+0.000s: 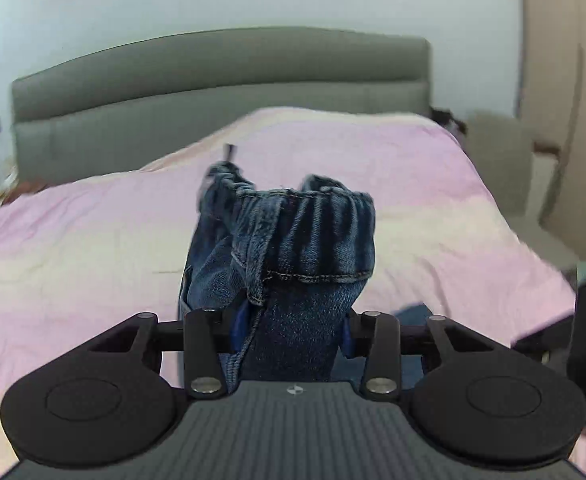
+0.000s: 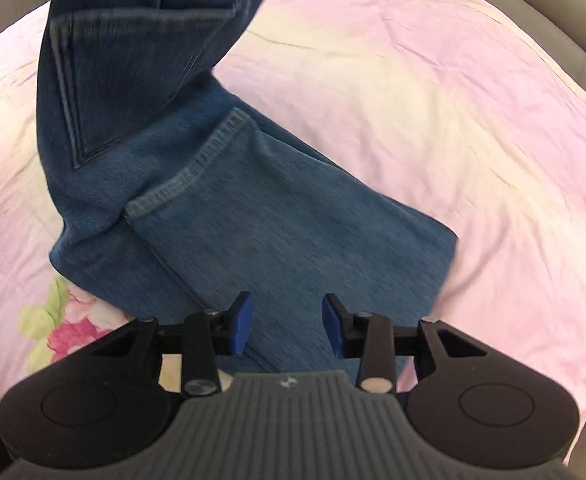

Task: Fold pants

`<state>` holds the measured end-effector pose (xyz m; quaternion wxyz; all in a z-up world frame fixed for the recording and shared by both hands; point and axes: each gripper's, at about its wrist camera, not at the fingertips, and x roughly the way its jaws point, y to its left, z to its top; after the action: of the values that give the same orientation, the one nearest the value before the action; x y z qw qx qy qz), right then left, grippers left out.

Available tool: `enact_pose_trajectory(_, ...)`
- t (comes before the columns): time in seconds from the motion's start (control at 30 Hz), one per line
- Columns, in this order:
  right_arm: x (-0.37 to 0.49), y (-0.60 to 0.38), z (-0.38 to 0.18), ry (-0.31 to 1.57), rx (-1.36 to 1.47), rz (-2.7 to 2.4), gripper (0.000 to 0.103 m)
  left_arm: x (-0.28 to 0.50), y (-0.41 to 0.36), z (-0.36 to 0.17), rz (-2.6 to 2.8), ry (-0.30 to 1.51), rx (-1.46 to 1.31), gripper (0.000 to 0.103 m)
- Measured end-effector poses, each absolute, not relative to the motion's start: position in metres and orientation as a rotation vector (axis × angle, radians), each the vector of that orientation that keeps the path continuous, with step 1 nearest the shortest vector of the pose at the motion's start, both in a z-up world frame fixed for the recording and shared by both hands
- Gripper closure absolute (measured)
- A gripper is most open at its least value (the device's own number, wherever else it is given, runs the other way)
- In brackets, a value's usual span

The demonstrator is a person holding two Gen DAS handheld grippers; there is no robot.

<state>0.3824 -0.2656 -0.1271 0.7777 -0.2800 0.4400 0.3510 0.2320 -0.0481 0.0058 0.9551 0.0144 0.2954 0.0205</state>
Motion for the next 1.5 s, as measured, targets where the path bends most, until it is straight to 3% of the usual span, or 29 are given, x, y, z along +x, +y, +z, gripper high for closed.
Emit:
enact_pose_trajectory(0.2,0.394,-0.316,-0.142,0.988,-0.613,0.645,0.069,0.257,-0.138,-0.067,-0.111,0.759,0.241,0.057)
enact_pose_trajectory(0.4,0.392,-0.356,-0.157,1.010,-0.544,0.622,0.068,0.258,-0.178,-0.120,-0.151,0.812,0.424,0.055)
enact_pose_trajectory(0.53,0.384,-0.363,-0.161,0.994,-0.560,0.639,0.068,0.251,-0.188,-0.140,-0.189,0.818,0.501,0.048)
enact_pose_trajectory(0.57,0.384,-0.363,-0.162,0.994,-0.557,0.642,0.068,0.249,-0.188,-0.141,-0.204,0.813,0.505,0.041)
enact_pose_trajectory(0.8,0.394,-0.370,-0.139,1.011,-0.392,0.659,0.064,0.248,-0.151,-0.111,-0.324,0.833,0.297,0.022)
enact_pose_trajectory(1.0,0.407,-0.363,-0.116,1.027,-0.218,0.641,0.060,0.243,-0.102,-0.082,-0.403,0.870,0.077,0.021)
enact_pose_trajectory(1.23,0.426,-0.335,-0.112,1.074,-0.015,0.674,0.060,0.215,-0.033,-0.072,-0.331,0.877,0.184,0.021)
enact_pose_trajectory(1.43,0.460,-0.308,-0.143,1.158,0.095,0.594,0.060,0.185,0.009,-0.103,-0.243,0.963,0.254,0.017)
enact_pose_trajectory(1.5,0.465,-0.306,-0.148,1.196,0.156,0.588,0.070,0.180,0.014,-0.115,-0.228,0.986,0.257,0.017)
